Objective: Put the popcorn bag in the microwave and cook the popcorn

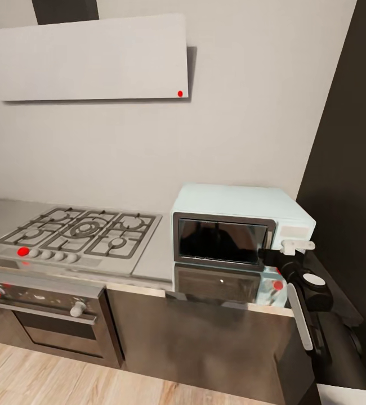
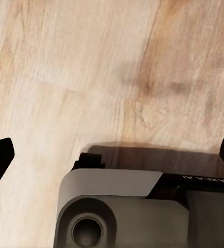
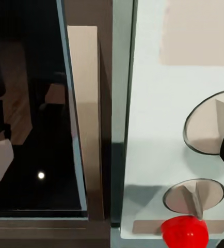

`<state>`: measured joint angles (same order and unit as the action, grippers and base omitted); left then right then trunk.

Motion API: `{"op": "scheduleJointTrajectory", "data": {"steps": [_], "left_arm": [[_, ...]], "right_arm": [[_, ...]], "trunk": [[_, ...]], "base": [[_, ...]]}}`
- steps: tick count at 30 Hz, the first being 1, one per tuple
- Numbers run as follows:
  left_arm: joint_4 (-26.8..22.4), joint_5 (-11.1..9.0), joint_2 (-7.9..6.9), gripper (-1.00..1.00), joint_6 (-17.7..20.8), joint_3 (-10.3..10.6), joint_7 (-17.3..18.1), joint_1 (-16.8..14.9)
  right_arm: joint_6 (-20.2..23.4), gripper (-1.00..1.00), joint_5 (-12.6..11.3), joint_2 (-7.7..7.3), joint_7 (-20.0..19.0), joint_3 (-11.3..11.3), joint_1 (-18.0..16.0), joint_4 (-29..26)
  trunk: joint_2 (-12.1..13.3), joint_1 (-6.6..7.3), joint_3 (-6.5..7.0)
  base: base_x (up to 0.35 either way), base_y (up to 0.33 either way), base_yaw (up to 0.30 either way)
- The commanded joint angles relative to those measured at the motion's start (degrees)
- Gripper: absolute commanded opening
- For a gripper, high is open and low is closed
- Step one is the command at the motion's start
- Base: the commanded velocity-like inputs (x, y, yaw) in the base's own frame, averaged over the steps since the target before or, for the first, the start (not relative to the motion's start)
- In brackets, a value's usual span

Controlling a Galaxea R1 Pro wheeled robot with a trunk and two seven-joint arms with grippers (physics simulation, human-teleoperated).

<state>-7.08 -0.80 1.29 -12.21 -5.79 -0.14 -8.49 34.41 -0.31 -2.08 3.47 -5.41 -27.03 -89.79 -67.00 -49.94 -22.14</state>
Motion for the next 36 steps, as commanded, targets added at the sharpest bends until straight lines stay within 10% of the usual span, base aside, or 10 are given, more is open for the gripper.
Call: {"op": "scheduleJointTrajectory", "data": {"steps": [1, 34, 35, 36], "left_arm": [[0.05, -0.08, 0.03, 1.0, -0.18, -0.28, 0.01, -0.04], [0.05, -0.17, 0.03, 1.0, -0.18, -0.28, 0.02, -0.04], [0.05, -0.17, 0.03, 1.0, -0.18, -0.28, 0.02, -0.04], [0.05, -0.17, 0.03, 1.0, -0.18, -0.28, -0.01, -0.04]], "right_arm": [[0.31, 1.0, -0.04, -0.03, 0.23, 0.05, -0.04, -0.05], [0.31, 1.0, -0.04, -0.03, 0.14, 0.05, -0.04, -0.12], [0.31, -1.0, -0.04, -0.03, 0.17, 0.05, -0.04, -0.14], [0.31, -1.0, -0.04, -0.03, 0.2, 0.05, -0.04, -0.17]], "trunk": [[-0.04, 0.0, -0.06], [-0.04, 0.0, -0.06], [-0.04, 0.0, -0.06], [-0.04, 0.0, -0.06]], "base": [[0.003, 0.0, 0.0], [0.031, 0.0, 0.0], [0.01, 0.0, 0.0], [0.005, 0.0, 0.0]]}}
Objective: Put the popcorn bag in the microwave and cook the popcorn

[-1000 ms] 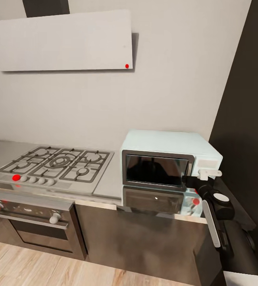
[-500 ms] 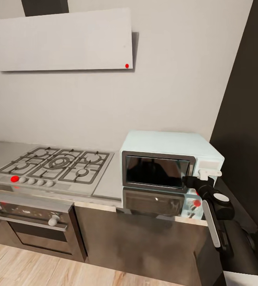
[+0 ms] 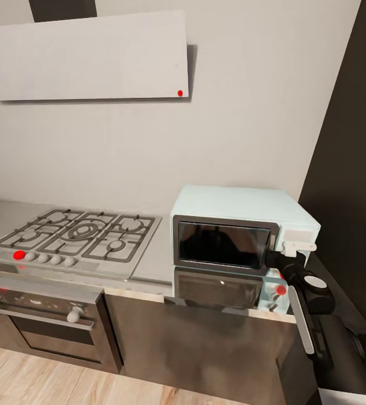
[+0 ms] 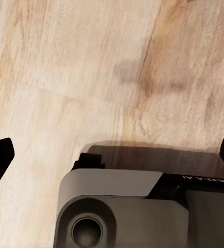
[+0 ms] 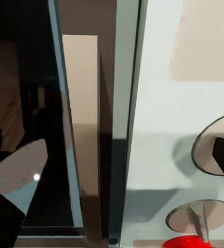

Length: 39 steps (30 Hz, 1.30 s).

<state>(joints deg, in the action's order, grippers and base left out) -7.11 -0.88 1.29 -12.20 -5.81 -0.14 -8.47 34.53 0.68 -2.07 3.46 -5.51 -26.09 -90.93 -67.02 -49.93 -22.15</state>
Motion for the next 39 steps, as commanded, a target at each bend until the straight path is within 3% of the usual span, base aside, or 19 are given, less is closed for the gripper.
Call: {"op": "scheduleJointTrajectory", "data": {"steps": [1, 39], "left_arm": [[0.08, -0.08, 0.03, 1.0, -0.19, -0.25, -0.02, -0.06], [0.08, -0.17, 0.03, 1.0, -0.19, -0.34, -0.03, -0.06]], "right_arm": [[0.19, -1.0, -1.04, -0.04, 0.22, 0.15, -0.98, 0.94], [0.19, -1.0, -1.04, -0.04, 0.23, 0.15, -0.98, 0.84]], "trunk": [[-0.01, -0.01, -0.06], [-0.01, -0.01, -0.06]], "base": [[0.003, 0.0, 0.0], [-0.041, 0.0, 0.0]]}}
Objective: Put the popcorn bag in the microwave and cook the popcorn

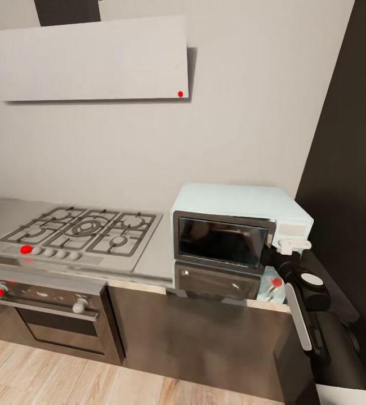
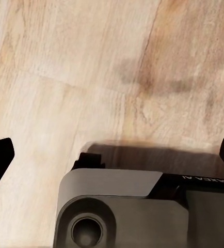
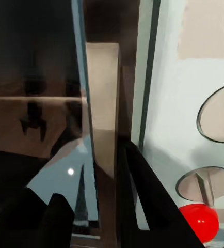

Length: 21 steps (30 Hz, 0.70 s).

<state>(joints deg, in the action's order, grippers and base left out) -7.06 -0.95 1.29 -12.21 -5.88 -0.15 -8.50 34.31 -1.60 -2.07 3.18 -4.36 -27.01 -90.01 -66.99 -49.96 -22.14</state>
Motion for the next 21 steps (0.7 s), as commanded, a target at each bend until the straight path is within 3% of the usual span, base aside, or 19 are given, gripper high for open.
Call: {"op": "scheduleJointTrajectory", "data": {"steps": [1, 4, 21], "left_arm": [[0.03, -0.1, 0.02, 1.0, -0.18, -0.27, -0.02, -0.02], [0.03, -0.1, 0.02, 1.0, -0.18, -0.28, 0.01, -0.02], [0.03, -0.1, 0.02, 1.0, -0.18, -0.28, -0.01, -0.02]], "right_arm": [[0.41, -1.0, 1.25, -0.04, 0.52, -1.0, -0.06, -0.08], [0.41, -1.0, 1.25, -0.04, 0.52, -1.0, -0.06, -0.06], [0.41, -1.0, 1.25, -0.04, 0.52, -1.0, -0.06, -0.02]], "trunk": [[-0.05, 0.02, -0.06], [-0.05, 0.02, -0.06], [-0.05, 0.02, -0.06]], "base": [[-0.236, 0.0, 0.0], [-0.264, 0.0, 0.0], [-0.089, 0.002, 0.0]]}}
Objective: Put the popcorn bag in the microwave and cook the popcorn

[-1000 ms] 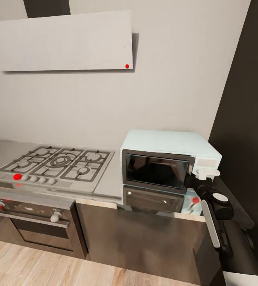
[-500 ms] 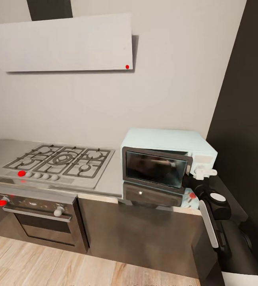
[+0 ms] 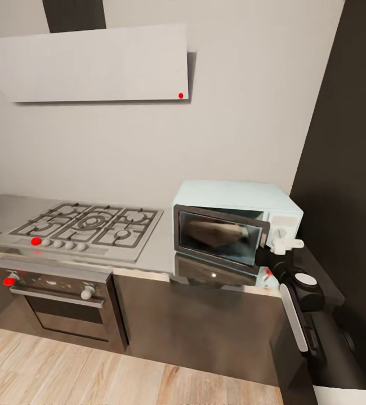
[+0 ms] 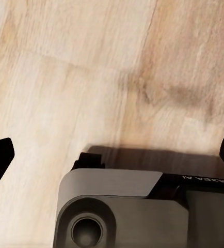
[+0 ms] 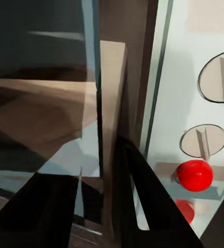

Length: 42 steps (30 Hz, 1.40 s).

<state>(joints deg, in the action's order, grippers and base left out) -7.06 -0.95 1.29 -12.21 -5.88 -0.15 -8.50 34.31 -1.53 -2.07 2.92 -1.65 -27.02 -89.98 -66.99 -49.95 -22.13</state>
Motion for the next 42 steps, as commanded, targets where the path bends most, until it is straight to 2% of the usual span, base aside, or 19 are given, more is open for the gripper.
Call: {"op": "scheduleJointTrajectory", "data": {"steps": [1, 42], "left_arm": [[0.03, -0.1, 0.02, 1.0, -0.18, -0.27, -0.02, -0.02], [0.03, -0.1, 0.29, 1.0, -0.18, -0.32, -0.03, -0.02]], "right_arm": [[0.41, -1.0, 1.17, -0.04, 0.77, -3.71, -0.05, -0.05], [0.41, -1.0, 1.17, -0.13, 0.77, -3.7, -0.05, -0.1]], "trunk": [[-0.04, 0.01, -0.07], [-0.04, 0.01, -0.07]], "base": [[-0.131, 0.057, 0.0], [-0.103, 0.072, 0.0]]}}
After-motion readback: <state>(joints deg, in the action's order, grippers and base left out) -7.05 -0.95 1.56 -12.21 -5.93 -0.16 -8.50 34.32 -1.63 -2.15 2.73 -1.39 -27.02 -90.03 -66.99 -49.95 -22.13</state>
